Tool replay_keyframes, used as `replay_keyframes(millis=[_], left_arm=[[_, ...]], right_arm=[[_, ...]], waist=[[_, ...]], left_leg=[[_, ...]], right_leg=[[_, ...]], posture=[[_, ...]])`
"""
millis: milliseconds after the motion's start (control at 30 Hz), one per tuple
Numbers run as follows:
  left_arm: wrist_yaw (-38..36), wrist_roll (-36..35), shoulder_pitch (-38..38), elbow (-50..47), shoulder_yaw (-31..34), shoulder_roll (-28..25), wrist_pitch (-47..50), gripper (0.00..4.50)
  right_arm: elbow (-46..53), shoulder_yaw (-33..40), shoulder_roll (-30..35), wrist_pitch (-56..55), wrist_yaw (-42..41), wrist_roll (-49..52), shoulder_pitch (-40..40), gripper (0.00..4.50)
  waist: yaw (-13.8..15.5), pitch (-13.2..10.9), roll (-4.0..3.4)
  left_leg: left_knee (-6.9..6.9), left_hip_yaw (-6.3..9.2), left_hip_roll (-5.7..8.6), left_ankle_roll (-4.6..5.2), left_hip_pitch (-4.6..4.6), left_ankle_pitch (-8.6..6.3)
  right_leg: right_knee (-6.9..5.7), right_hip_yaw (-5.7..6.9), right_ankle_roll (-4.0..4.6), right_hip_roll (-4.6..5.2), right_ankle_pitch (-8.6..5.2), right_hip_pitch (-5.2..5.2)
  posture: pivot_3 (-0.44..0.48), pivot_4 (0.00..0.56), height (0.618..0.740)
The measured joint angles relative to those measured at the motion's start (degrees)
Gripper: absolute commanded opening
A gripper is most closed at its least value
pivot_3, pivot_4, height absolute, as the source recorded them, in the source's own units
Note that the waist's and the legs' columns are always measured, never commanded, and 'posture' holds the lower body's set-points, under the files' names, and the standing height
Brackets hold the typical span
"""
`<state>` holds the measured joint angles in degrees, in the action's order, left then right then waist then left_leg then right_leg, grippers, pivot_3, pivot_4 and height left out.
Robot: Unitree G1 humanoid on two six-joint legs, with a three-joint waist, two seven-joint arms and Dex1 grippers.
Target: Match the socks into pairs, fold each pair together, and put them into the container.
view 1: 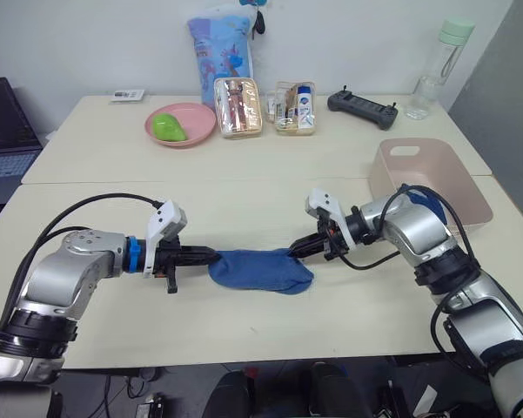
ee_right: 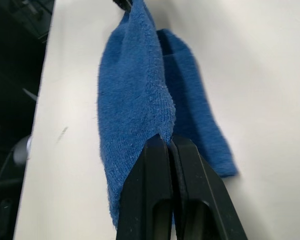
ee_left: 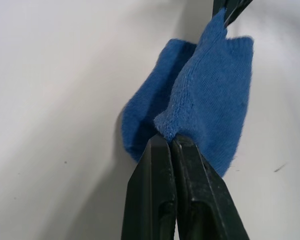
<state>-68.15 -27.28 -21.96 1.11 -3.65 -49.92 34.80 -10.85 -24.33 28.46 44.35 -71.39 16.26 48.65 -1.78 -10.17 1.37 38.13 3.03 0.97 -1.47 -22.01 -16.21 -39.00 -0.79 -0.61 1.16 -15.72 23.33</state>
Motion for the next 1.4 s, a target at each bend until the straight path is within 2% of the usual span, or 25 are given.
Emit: replay_keyframes(millis=[233, 267, 333, 533, 633, 800, 933, 1167, 1267, 1400], left_arm=[[-0.04, 3.07, -2.50, 4.89, -1.14, 3.24, -2.85, 0.04], [-0.07, 3.58, -2.90, 5.50, -1.21, 3.76, -3.11, 0.00], [-0.14, 4.11, -3.30, 6.03, -1.76, 4.22, -3.86, 0.00], [-0.26, 5.58, -3.61, 6.55, -2.50, 5.39, -4.75, 0.00], [-0.88, 6.02, -3.74, 6.67, -2.84, 5.64, -5.19, 0.00], [-1.37, 6.38, -3.84, 7.56, -2.93, 5.75, -5.43, 0.00], [-1.56, 6.39, -3.84, 7.62, -2.90, 5.75, -5.45, 0.00], [-1.51, 6.40, -3.93, 7.75, -2.90, 5.82, -5.67, 0.00], [-1.52, 6.43, -4.02, 7.75, -2.91, 5.82, -6.14, 0.00], [-1.48, 6.43, -4.03, 7.75, -2.90, 5.82, -6.30, 0.00]], right_arm=[[-3.68, -0.08, -1.46, -3.31, -0.23, -2.12, 0.22, 0.00], [-4.08, -0.08, -1.51, -3.72, -0.33, -2.29, 0.31, 0.50], [-4.31, -0.06, -1.47, -3.97, -0.67, -2.70, 0.49, 1.05], [-4.76, 2.53, -1.37, -2.56, -0.58, -2.09, 1.80, 3.13], [-3.61, 3.30, 0.89, -0.71, -1.74, -0.92, 1.83, 3.13], [6.98, 5.14, 7.96, 2.81, -3.88, 1.85, -4.13, 3.13], [10.65, 4.12, 8.08, 4.04, -2.36, 2.04, -9.21, 3.13], [12.53, 3.72, 7.18, 5.02, 0.70, 1.98, -9.80, 3.13], [12.53, 2.93, 6.62, 4.96, 1.69, 1.90, -9.98, 2.51], [12.53, 2.49, 6.49, 4.84, 1.67, 1.88, -11.09, 1.07]], waist=[[0.03, 0.00, 0.00], [0.03, 0.00, 0.00], [0.03, 0.00, 0.00], [0.03, 0.00, 0.00], [0.05, 0.00, 0.00], [0.27, 0.02, 0.03], [-0.11, 0.01, 0.02], [-0.01, 0.01, 0.02], [0.04, 0.01, 0.02], [0.05, 0.01, 0.02]], left_leg=[[0.01, -0.01, 0.01, 0.00, -0.01, 0.00], [0.01, -0.01, 0.00, 0.00, -0.01, 0.00], [0.01, -0.01, 0.00, 0.00, -0.01, 0.00], [0.02, 0.00, 0.00, 0.00, -0.01, 0.00], [0.01, 0.00, 0.01, 0.00, -0.04, 0.00], [0.02, 0.05, 0.00, 0.00, -0.06, 0.00], [0.04, 0.00, 0.01, 0.00, -0.02, 0.00], [0.04, 0.02, 0.01, 0.00, -0.04, 0.00], [0.05, 0.02, 0.01, 0.00, -0.04, 0.00], [0.05, 0.02, 0.01, 0.00, -0.04, 0.00]], right_leg=[[-0.01, -0.01, 0.00, 0.00, 0.00, 0.00], [-0.01, -0.01, 0.00, 0.00, 0.00, 0.00], [-0.01, -0.02, 0.00, 0.00, 0.00, 0.00], [-0.02, -0.02, 0.00, 0.00, 0.00, 0.00], [0.00, -0.01, 0.00, 0.01, 0.00, 0.00], [0.04, 0.03, 0.00, 0.02, 0.00, -0.01], [-0.05, -0.02, 0.00, 0.01, 0.00, -0.01], [-0.01, -0.01, -0.01, 0.00, 0.00, -0.01], [-0.01, 0.00, -0.01, 0.01, 0.00, -0.01], [-0.01, 0.00, -0.01, 0.01, 0.00, -0.01]], posture=[[0.000, 0.150, 0.740], [0.000, 0.150, 0.740], [0.000, 0.150, 0.740], [0.000, 0.150, 0.740], [0.000, 0.150, 0.740], [0.000, 0.150, 0.740], [0.000, 0.150, 0.740], [0.000, 0.150, 0.740], [0.000, 0.150, 0.740], [0.000, 0.150, 0.740]])
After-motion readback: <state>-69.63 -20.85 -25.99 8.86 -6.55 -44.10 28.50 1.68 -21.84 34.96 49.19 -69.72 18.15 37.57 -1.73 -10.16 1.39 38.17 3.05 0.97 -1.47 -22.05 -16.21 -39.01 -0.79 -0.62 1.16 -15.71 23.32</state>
